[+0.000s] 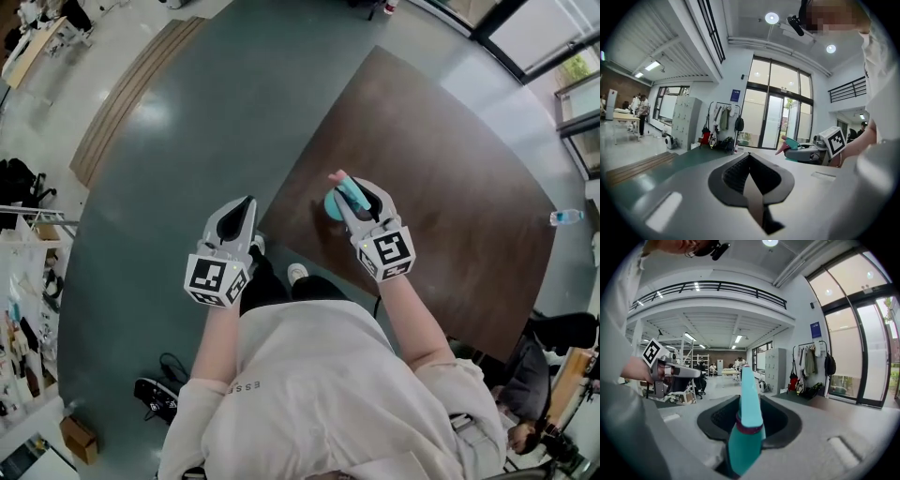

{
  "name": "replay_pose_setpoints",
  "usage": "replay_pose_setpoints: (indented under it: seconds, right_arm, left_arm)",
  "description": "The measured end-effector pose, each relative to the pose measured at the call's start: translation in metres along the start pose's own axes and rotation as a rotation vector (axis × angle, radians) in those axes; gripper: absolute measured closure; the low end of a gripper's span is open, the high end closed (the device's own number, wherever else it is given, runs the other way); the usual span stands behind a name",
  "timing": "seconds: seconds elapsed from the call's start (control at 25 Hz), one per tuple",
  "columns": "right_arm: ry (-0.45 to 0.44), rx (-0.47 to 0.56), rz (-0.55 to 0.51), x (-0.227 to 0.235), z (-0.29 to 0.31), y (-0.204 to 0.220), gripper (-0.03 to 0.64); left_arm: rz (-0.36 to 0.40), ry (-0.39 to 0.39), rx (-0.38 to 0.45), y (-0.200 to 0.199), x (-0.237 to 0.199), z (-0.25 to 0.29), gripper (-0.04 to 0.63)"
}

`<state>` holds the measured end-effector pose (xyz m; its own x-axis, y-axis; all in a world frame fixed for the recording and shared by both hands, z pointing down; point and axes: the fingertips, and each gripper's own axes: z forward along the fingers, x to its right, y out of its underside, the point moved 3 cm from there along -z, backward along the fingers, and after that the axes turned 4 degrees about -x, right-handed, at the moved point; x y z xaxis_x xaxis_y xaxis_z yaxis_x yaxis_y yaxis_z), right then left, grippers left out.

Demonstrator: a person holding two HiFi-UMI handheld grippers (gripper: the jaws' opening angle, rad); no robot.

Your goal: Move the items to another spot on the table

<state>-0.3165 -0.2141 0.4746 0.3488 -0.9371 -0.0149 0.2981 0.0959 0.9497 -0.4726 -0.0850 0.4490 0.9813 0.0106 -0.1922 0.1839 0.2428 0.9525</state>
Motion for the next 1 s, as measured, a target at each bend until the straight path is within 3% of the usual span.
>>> replay_pose_setpoints:
  seconds: [0.2, 0.4, 0.64, 1.0]
  right_arm:
    - [0.120, -0.017, 0.044, -0.001, 0.035, 0.017, 0.494]
    - [0.249, -0.014, 0.097, 0.019, 0.038, 0.011, 0.494]
    - [0.331, -0.010, 0.127, 0.032, 0.056, 0.024, 0.494]
    - [0.383, 0.002, 0.133, 0.035, 0.066, 0.039, 0.494]
  left_arm:
    - [0.033, 0.174, -0.067, 0.013, -0.032, 0.045, 0.585]
    - [0.065, 0.300, -0.091, -0.008, -0.040, 0.084, 0.586]
    - [0.081, 0.387, -0.099, -0.003, -0.052, 0.121, 0.586]
    - [0.092, 0.446, -0.089, 0.007, -0.053, 0.141, 0.586]
